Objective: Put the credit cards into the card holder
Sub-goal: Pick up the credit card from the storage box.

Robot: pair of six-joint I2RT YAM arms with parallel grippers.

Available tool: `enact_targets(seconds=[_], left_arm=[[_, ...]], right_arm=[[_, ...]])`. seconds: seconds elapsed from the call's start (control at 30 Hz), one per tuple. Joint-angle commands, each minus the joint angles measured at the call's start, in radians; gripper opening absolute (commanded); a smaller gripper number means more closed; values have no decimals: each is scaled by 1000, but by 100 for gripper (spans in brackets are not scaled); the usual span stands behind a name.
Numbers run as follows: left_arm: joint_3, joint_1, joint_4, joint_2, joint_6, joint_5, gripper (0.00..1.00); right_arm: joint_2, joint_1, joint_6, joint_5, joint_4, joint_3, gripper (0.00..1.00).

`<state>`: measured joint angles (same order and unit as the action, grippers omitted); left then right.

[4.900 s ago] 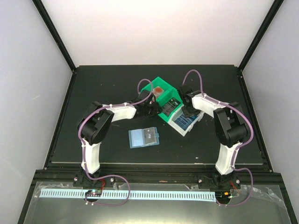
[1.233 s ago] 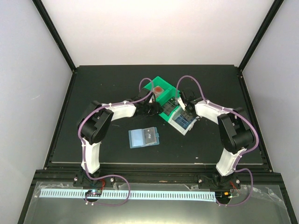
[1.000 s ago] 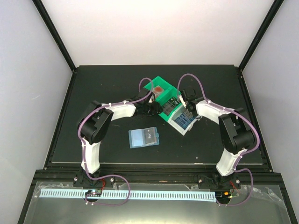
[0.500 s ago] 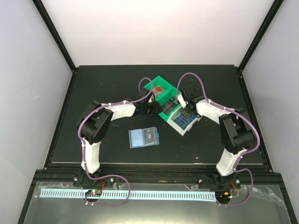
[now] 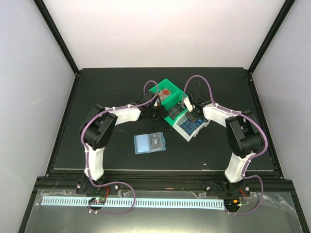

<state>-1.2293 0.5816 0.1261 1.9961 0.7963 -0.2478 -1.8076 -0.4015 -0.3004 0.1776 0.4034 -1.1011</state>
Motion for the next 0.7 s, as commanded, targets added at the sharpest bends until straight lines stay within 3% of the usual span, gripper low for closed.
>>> enact_targets(seconds=[0.0,0.67], left_arm=[[14,-9,88,40,-50,38,54],[30,-13,79,33,-52,34,54]], right_arm=[[-23,1,23,-49,-1,3,45],[-5,24,92,-207,78,-44,54]])
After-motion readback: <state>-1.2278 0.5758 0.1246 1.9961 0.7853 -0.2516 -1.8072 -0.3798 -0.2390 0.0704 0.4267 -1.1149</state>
